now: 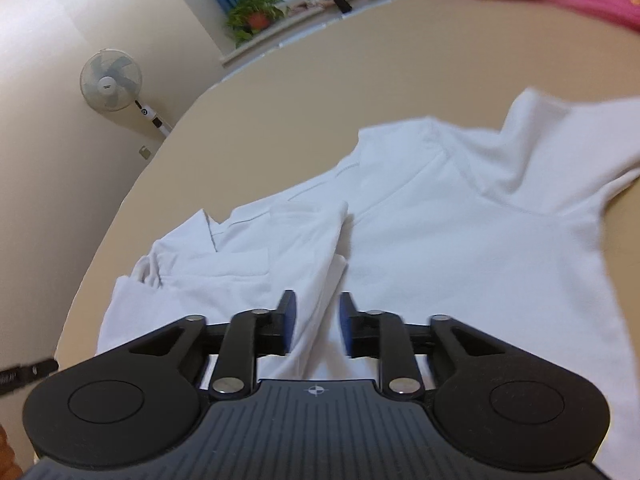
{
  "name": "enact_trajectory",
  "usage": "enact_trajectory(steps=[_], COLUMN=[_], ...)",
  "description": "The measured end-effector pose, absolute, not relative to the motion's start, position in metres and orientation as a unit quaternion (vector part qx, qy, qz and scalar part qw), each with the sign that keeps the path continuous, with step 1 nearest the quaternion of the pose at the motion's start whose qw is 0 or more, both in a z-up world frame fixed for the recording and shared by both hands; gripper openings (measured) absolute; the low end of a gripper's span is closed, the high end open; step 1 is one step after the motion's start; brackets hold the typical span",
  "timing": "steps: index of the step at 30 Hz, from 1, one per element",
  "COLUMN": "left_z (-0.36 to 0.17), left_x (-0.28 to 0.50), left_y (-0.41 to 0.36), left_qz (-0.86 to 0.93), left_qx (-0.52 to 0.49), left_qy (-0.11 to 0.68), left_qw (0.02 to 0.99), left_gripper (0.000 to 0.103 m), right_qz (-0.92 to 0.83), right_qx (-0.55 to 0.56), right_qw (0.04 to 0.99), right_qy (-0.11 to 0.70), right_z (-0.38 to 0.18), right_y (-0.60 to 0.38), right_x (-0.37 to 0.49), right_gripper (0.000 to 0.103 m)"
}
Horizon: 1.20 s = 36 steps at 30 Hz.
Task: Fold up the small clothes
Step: 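Grasp the other sleeve with the right gripper and fold it across the body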
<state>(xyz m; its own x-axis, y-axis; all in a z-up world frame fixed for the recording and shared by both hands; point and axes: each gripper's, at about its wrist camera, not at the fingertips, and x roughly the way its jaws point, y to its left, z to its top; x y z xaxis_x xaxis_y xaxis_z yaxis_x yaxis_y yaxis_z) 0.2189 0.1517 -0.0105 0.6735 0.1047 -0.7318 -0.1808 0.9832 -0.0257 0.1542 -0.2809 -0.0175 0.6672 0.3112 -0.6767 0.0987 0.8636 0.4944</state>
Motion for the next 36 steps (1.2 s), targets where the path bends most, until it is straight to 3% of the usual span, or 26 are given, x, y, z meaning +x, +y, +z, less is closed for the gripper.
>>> enact_trajectory(steps=[4,6,7,13,15,18,20,24,27,30,31,32,36], left_z=[-0.024,-0.023,-0.024,-0.027,-0.030,-0.038,-0.046,-0.056,-0.061,-0.068,-0.069,-0.070,-0.068], left_x=[0.227,0.228,0.231,0.238,0.243,0.249,0.252,0.257,0.260,0.264,0.265,0.266,0.263], left_y=[0.152,0.152,0.152,0.141,0.131,0.115,0.105,0.091,0.084,0.079,0.079,0.079,0.082], left_qz=[0.087,0.089,0.091,0.069,0.055,0.034,0.026,0.005,-0.007,-0.008,-0.008,-0.007,-0.005], left_qx=[-0.059,-0.055,-0.052,-0.053,-0.047,-0.037,-0.023,-0.016,-0.014,-0.003,-0.003,-0.003,-0.007], left_qy=[0.399,0.396,0.394,0.379,0.382,0.392,0.401,0.417,0.415,0.423,0.424,0.425,0.423], left_qw=[0.911,0.912,0.913,0.921,0.921,0.919,0.915,0.909,0.910,0.906,0.905,0.905,0.906], left_gripper=[0.040,0.040,0.040,0.040,0.040,0.044,0.047,0.050,0.061,0.061,0.061,0.061,0.061], right_qz=[0.081,0.087,0.088,0.059,-0.020,-0.138,-0.159,-0.173,-0.167,-0.137,-0.139,-0.146,-0.060], right_qx=[0.272,0.252,0.245,0.282,0.288,0.280,0.336,0.408,0.402,0.400,0.393,0.385,0.371], right_qw=[0.865,0.864,0.871,0.940,0.935,0.891,0.848,0.823,0.832,0.835,0.839,0.844,0.888], right_qy=[0.413,0.426,0.417,0.182,0.207,0.329,0.379,0.356,0.343,0.352,0.350,0.345,0.263], right_z=[-0.035,-0.040,-0.036,0.045,0.034,-0.007,-0.035,-0.043,-0.042,-0.047,-0.046,-0.041,0.002], right_y=[-0.274,-0.264,-0.261,-0.296,-0.314,-0.338,-0.359,-0.386,-0.392,-0.393,-0.393,-0.395,-0.390], right_x=[0.182,0.193,0.194,0.154,0.146,0.151,0.151,0.142,0.150,0.157,0.158,0.158,0.161], right_gripper=[0.029,0.010,0.006,0.005,0.005,0.008,0.012,0.023,0.024,0.025,0.022,0.007,0.003])
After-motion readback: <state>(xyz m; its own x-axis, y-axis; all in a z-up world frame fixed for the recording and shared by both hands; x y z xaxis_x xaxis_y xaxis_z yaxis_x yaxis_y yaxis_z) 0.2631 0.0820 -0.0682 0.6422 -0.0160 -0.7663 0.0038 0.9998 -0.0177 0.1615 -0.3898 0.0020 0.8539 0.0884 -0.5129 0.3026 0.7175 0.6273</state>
